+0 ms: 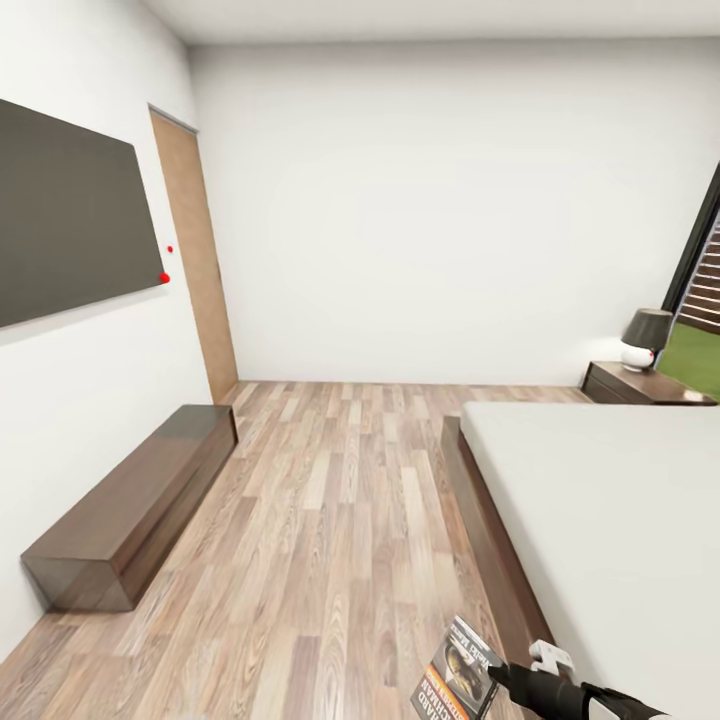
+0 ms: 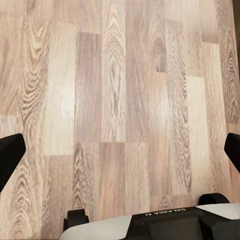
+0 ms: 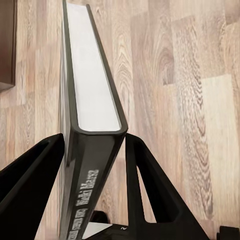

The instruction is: In the bedroom, move the book from the bed onto either nightstand, and place the two sandals side by side next to the bed.

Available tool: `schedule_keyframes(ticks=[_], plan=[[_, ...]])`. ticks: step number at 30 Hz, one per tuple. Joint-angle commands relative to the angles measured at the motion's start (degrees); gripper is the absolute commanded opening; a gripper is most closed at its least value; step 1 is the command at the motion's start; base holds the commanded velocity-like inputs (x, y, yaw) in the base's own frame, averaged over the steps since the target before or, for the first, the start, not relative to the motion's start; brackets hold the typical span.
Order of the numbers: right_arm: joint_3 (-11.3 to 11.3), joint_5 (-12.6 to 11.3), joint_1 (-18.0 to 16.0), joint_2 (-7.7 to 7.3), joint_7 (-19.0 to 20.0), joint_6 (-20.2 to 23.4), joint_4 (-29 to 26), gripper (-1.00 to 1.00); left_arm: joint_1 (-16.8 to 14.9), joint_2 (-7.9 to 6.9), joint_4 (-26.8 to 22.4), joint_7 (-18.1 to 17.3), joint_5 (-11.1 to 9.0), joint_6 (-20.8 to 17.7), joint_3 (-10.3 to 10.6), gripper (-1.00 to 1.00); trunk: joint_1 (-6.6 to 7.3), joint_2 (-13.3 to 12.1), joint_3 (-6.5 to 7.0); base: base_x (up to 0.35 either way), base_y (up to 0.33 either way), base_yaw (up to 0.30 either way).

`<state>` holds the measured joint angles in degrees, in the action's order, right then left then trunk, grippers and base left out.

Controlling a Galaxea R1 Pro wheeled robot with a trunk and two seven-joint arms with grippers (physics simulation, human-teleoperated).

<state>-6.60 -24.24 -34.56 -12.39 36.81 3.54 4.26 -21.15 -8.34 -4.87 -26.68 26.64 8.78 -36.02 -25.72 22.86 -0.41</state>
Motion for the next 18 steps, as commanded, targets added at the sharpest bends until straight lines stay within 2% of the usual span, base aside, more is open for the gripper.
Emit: schedule_keyframes(ticks=[1, 18], plan=[[-0.3, -0.6, -0.1, 0.02, 0.3, 0.3, 0.1, -1.0, 0.0, -0.01, 0.0, -0.1, 0.6, 0.3, -0.5, 1.0, -0.06, 0.1, -0.04, 0.326, 0.0, 0.0], [-0.3, -0.6, -0.1, 0.07, 0.3, 0.2, 0.1, -1.0, 0.0, -0.01, 0.1, -0.1, 0.6, 0.3, -0.5, 1.0, -0.06, 0.1, -0.04, 0.328, 0.0, 0.0]])
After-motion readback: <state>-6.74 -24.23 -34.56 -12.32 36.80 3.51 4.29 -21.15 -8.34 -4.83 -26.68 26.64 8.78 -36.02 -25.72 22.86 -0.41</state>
